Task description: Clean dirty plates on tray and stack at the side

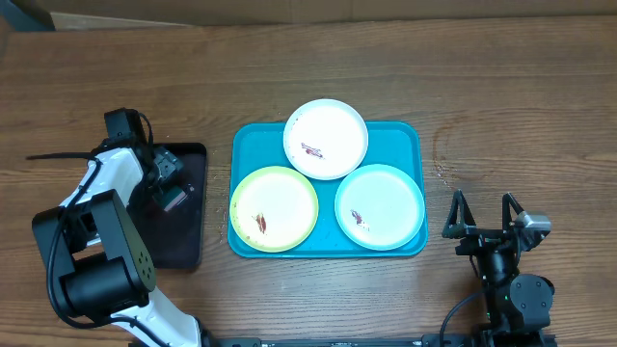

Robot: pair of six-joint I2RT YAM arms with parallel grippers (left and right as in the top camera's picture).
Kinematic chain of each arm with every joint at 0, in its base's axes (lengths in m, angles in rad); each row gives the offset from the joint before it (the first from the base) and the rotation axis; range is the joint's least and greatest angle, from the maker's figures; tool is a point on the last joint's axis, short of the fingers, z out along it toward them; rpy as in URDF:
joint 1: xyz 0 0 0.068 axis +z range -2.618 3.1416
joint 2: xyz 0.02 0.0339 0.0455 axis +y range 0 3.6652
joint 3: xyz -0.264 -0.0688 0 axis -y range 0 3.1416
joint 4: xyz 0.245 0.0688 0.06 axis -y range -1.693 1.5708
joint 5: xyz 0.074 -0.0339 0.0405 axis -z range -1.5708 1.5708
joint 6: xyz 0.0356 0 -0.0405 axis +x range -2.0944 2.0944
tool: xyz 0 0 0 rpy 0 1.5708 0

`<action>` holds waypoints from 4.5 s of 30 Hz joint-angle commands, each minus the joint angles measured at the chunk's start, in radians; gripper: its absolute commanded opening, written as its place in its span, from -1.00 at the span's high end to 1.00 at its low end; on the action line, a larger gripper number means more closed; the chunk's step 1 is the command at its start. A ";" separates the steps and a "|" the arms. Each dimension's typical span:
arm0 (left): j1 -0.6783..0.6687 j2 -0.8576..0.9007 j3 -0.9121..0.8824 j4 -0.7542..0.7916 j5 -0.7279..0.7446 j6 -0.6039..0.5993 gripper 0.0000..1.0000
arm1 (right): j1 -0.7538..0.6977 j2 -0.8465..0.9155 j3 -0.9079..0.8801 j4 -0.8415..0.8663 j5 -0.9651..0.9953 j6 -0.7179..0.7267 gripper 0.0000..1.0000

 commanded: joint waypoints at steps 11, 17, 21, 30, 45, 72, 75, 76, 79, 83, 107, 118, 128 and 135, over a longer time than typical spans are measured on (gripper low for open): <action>0.004 0.043 -0.020 -0.028 0.010 0.008 -1.00 | -0.002 -0.009 -0.011 0.003 -0.003 -0.003 -1.00; 0.003 0.043 -0.020 -0.114 0.046 0.008 -1.00 | -0.002 -0.009 -0.011 0.003 -0.003 -0.003 -1.00; 0.003 0.043 -0.020 -0.166 0.120 0.008 -0.30 | -0.002 -0.009 -0.011 0.003 -0.003 -0.003 -1.00; 0.003 0.043 -0.020 -0.178 0.166 0.008 0.89 | -0.002 -0.009 -0.011 0.003 -0.003 -0.003 -1.00; 0.003 0.043 -0.020 -0.259 0.227 0.006 0.18 | -0.002 -0.009 -0.011 0.003 -0.003 -0.003 -1.00; 0.003 0.043 -0.020 -0.048 0.085 0.005 0.56 | -0.002 -0.009 -0.011 0.003 -0.003 -0.003 -1.00; 0.003 0.043 -0.020 -0.048 0.085 0.005 0.92 | -0.002 -0.009 -0.011 0.003 -0.003 -0.003 -1.00; 0.003 0.043 -0.020 -0.048 0.085 0.005 0.92 | -0.002 -0.009 -0.011 0.003 -0.003 -0.003 -1.00; 0.003 0.043 -0.020 -0.049 0.088 0.005 -0.22 | -0.002 -0.009 -0.011 0.003 -0.003 -0.003 -1.00; 0.003 0.043 -0.020 -0.076 0.097 0.005 -0.99 | -0.002 -0.009 -0.011 0.003 -0.003 -0.003 -1.00; 0.003 0.043 -0.020 -0.187 0.222 0.005 -0.99 | -0.002 -0.009 -0.011 0.003 -0.003 -0.003 -1.00; 0.003 0.043 -0.020 -0.249 0.226 0.005 0.91 | -0.002 -0.009 -0.011 0.003 -0.003 -0.003 -1.00; 0.003 0.043 -0.020 -0.157 0.198 0.005 -1.00 | -0.002 -0.009 -0.011 0.003 -0.003 -0.003 -1.00; 0.003 0.043 -0.020 -0.071 0.113 0.006 -1.00 | -0.002 -0.009 -0.011 0.003 -0.003 -0.003 -1.00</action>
